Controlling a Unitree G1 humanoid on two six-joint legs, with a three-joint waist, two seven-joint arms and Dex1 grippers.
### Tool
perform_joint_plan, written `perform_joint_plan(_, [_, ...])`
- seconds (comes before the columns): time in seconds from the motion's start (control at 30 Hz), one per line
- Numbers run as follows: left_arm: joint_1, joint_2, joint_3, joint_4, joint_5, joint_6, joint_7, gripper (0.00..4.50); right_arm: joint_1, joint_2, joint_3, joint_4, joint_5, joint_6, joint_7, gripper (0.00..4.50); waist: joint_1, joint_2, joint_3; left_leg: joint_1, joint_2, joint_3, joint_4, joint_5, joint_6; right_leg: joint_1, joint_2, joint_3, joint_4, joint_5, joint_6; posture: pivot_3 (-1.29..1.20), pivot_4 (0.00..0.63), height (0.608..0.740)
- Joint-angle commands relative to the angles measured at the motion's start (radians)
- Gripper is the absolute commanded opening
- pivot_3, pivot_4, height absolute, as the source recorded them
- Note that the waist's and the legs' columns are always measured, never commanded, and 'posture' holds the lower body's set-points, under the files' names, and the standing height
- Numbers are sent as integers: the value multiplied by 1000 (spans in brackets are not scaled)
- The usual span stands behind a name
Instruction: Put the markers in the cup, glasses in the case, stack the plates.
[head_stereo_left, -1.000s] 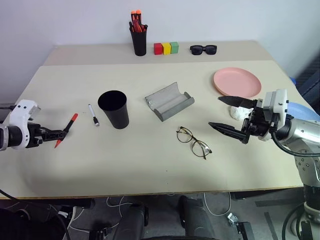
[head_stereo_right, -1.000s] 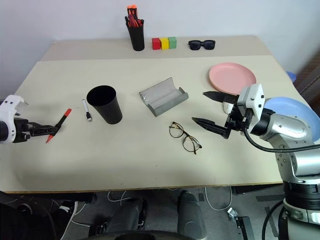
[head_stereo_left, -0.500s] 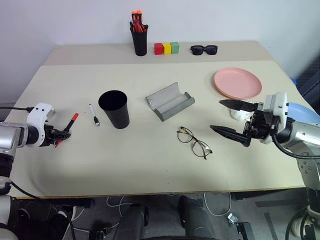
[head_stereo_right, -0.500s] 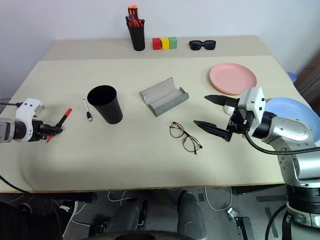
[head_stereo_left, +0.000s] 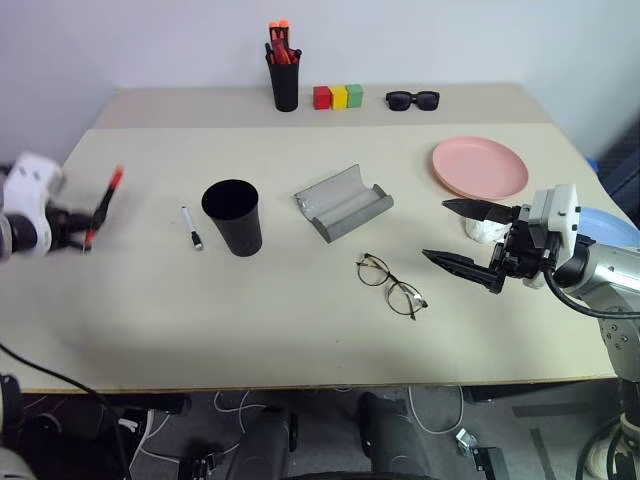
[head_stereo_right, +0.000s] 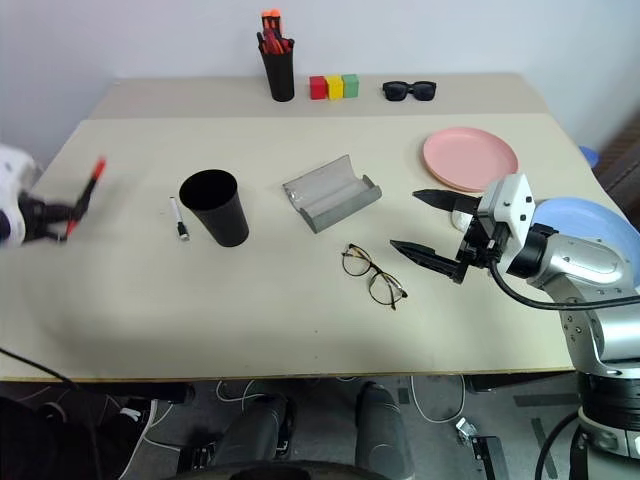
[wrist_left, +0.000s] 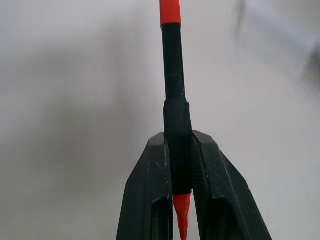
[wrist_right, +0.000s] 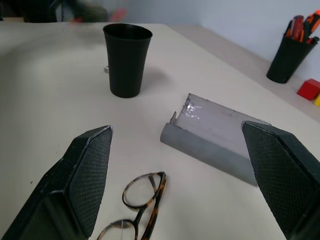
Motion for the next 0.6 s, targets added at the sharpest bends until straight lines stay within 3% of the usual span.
perform_joint_plan(0.03, [-14, -134, 167, -135, -153, -167, 22, 13, -32, -4, -7, -9, 6, -10, -1, 4210, 5, 0, 0, 0, 0, 0, 1, 0, 0, 0, 0, 0, 0, 0, 0, 0, 150, 740])
perform_joint_plan(0.07, [-10, -176, 188, -152, -156, -249, 30, 13, -38, -4, -4, -6, 5, -11, -1, 4210, 4, 0, 0, 0, 0, 0, 1, 0, 0, 1, -1, 0, 0, 0, 0, 0, 150, 740])
perform_joint_plan(0.2, [-10, -341, 230, -228, -292, -244, 35, 13, -54, -8, -4, 1, 1, -10, -3, 4210, -2, -1, 0, 0, 0, 0, 0, 0, -1, 0, 0, 0, 0, 0, 0, 0, 150, 740])
perform_joint_plan(0.43, [40, -536, 130, -345, -341, -297, -5, 13, -46, -9, -13, -13, 0, -9, -15, 4210, -1, -1, 0, 0, -1, 0, 0, 0, 0, 0, 0, 0, 0, 0, 0, 0, 150, 740])
perform_joint_plan(0.6, [81, -556, 104, -347, -328, -324, -39, 13, -18, -17, -40, -41, 6, 0, -29, 4210, -5, -1, 0, 1, -1, 0, 0, 0, 0, 1, 0, 0, 0, 0, 0, 0, 150, 740])
